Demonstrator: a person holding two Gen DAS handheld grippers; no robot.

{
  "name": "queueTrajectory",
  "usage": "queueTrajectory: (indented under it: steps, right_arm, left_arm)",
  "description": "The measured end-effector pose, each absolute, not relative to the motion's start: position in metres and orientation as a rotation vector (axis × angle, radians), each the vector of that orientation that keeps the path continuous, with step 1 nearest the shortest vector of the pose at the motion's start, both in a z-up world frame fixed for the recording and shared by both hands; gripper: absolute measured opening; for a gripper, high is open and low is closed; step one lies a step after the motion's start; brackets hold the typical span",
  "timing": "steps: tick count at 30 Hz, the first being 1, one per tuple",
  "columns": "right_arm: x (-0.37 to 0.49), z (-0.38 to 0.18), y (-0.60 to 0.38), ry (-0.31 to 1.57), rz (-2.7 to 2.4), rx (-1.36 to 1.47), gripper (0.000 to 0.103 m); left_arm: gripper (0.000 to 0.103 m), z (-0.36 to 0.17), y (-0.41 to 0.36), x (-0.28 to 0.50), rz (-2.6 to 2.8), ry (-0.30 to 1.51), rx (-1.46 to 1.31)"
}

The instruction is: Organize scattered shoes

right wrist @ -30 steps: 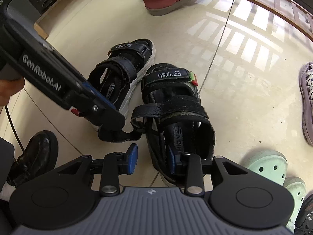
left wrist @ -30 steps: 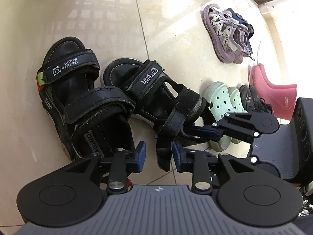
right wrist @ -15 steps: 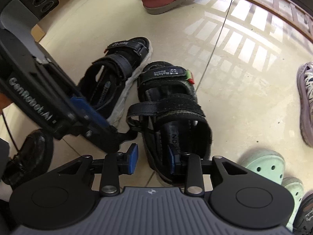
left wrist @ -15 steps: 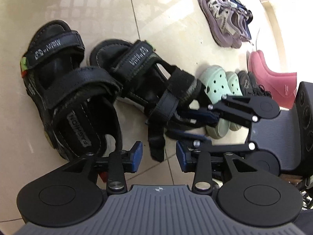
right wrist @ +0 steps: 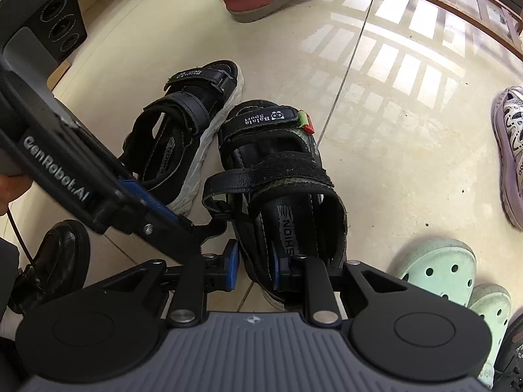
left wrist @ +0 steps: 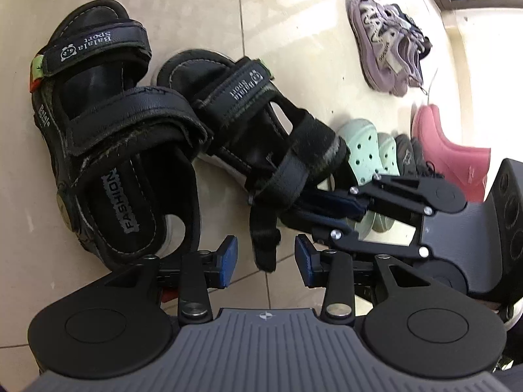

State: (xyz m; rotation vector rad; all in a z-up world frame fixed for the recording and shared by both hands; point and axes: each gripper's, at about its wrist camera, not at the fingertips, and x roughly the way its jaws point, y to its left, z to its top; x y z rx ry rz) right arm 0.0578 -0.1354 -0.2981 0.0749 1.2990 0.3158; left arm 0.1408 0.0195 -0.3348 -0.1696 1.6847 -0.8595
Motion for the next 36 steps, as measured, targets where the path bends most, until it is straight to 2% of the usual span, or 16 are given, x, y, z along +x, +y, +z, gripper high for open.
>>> queueTrajectory:
  steps: [3, 4, 9, 11, 21, 24, 25, 28, 33, 36]
  right_arm:
    - [0.058, -0.298, -0.135, 1.298, 0.317, 0.075, 0.023]
    - [0.058, -0.298, -0.136, 1.298, 0.316, 0.075, 0.023]
    - [0.058, -0.299, -0.136, 1.3, 0.312, 0.069, 0.023]
    - [0.059, -0.3, -0.134, 1.304, 0.302, 0.055, 0.023]
    - [0.057, -0.301, -0.128, 1.302, 0.287, 0.041, 0.024]
    - [0.058, -0.301, -0.129, 1.305, 0.296, 0.051, 0.025]
    - [0.058, -0.301, -0.129, 1.304, 0.297, 0.056, 0.028]
    - [0.059, -0.299, -0.129, 1.291, 0.298, 0.078, 0.033]
    - [0.062, -0.298, -0.124, 1.285, 0.308, 0.061, 0.033]
    - [0.062, -0.298, -0.125, 1.288, 0.306, 0.062, 0.033]
  left_arm:
    - [0.03, -0.334, 0.013, 0.136, -0.871, 1.662, -0.114]
    - [0.018, -0.334, 0.013, 0.135, -0.872, 1.655, -0.104]
    - [0.015, -0.331, 0.016, 0.134, -0.88, 1.627, -0.077]
    - [0.009, -0.329, 0.02, 0.135, -0.884, 1.63, -0.066]
    - [0.004, -0.321, 0.033, 0.137, -0.872, 1.625, 0.013]
    - [0.004, -0.324, 0.035, 0.138, -0.867, 1.635, -0.011]
    - [0.004, -0.324, 0.037, 0.139, -0.864, 1.64, -0.032]
    - [0.005, -0.326, 0.04, 0.142, -0.855, 1.654, -0.1]
    - [0.007, -0.33, 0.043, 0.147, -0.831, 1.669, -0.172]
    - [0.012, -0.333, 0.044, 0.148, -0.825, 1.689, -0.203]
